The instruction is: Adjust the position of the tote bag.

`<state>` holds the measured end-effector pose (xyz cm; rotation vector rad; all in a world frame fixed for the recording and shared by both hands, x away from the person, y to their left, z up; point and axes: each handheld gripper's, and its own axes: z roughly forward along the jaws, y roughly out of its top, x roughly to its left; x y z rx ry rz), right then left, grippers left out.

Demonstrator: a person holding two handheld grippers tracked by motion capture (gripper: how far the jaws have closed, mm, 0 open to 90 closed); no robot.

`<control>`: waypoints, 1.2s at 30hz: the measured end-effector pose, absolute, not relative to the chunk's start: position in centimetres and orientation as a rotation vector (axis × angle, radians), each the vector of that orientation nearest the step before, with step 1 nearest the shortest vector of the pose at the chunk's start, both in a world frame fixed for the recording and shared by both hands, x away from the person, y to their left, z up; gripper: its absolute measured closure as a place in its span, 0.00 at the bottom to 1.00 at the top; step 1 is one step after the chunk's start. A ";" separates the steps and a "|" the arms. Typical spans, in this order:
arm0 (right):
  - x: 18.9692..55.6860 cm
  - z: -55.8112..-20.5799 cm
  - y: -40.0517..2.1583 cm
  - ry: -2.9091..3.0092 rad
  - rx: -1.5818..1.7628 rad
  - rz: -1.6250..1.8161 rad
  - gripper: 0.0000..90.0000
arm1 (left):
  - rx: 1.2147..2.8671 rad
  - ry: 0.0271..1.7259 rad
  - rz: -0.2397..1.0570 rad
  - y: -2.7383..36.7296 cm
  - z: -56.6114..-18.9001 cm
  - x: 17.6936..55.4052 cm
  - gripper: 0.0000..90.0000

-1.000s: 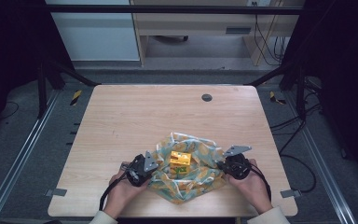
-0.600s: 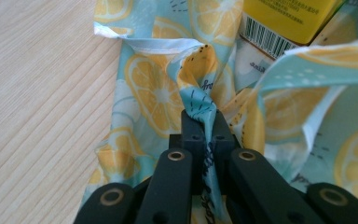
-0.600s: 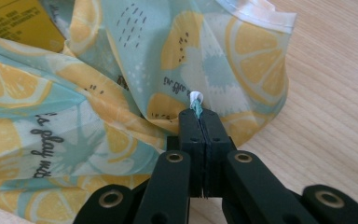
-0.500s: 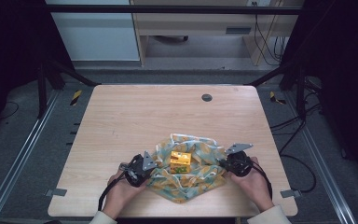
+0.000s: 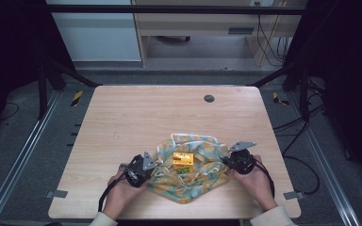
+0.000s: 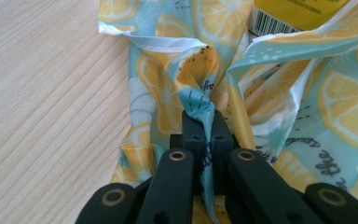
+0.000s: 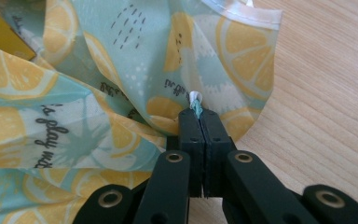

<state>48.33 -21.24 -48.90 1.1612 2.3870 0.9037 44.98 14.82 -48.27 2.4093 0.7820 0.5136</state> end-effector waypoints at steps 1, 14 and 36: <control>48.2 -48.8 -21.3 2.381 1.152 0.916 0.98 | 2.403 0.781 0.521 14.9 -48.2 44.9 0.99; 44.7 -43.4 -22.2 2.014 1.100 1.226 0.25 | 2.060 0.853 0.644 18.7 -41.6 42.8 0.37; 45.8 -42.7 -25.6 1.779 1.220 1.160 0.09 | 1.885 1.224 0.790 30.3 -43.6 46.2 0.16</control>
